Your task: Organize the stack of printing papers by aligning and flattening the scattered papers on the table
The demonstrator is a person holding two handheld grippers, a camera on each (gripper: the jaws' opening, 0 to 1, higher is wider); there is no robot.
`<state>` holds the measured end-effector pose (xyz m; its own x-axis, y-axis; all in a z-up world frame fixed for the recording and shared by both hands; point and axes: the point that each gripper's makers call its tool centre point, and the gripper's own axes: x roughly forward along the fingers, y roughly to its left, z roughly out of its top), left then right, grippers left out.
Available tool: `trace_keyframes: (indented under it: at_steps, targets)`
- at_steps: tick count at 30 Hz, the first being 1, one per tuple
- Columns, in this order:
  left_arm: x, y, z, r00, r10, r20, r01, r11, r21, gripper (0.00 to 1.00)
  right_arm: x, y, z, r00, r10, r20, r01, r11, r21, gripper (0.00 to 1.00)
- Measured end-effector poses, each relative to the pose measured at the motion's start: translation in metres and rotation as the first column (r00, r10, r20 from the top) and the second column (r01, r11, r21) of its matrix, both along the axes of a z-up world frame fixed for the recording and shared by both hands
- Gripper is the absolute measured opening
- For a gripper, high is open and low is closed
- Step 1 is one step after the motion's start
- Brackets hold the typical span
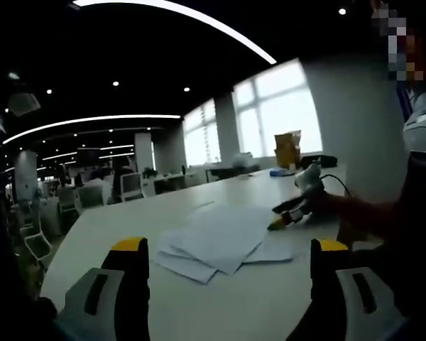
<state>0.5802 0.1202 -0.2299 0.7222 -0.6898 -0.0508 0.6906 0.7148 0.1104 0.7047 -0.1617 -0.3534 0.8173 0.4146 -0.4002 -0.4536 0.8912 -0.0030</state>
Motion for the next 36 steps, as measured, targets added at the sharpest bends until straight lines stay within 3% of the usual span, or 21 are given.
trace_keyframes:
  at_steps: [13,21,28,36]
  targets:
    - [0.000,-0.001,0.000,1.000,-0.002,-0.002,0.002,1.000,0.002,0.97,-0.004,0.006,0.002,0.999,0.034,0.034,-0.033,0.999,-0.019,0.59]
    - [0.002,0.000,0.001,1.000,0.003,0.000,-0.003,1.000,-0.002,0.97,-0.005,0.009,0.005,0.995,0.059,0.076,-0.055,0.997,-0.054,0.45]
    - [0.001,-0.003,0.001,1.000,-0.003,0.000,0.003,1.000,0.004,0.97,-0.005,0.011,0.005,0.994,0.069,0.079,-0.064,0.996,-0.058,0.39]
    - [0.000,-0.004,0.000,1.000,-0.006,-0.002,0.006,1.000,0.006,0.97,-0.006,0.013,0.005,0.992,0.090,0.086,-0.084,0.994,-0.069,0.26]
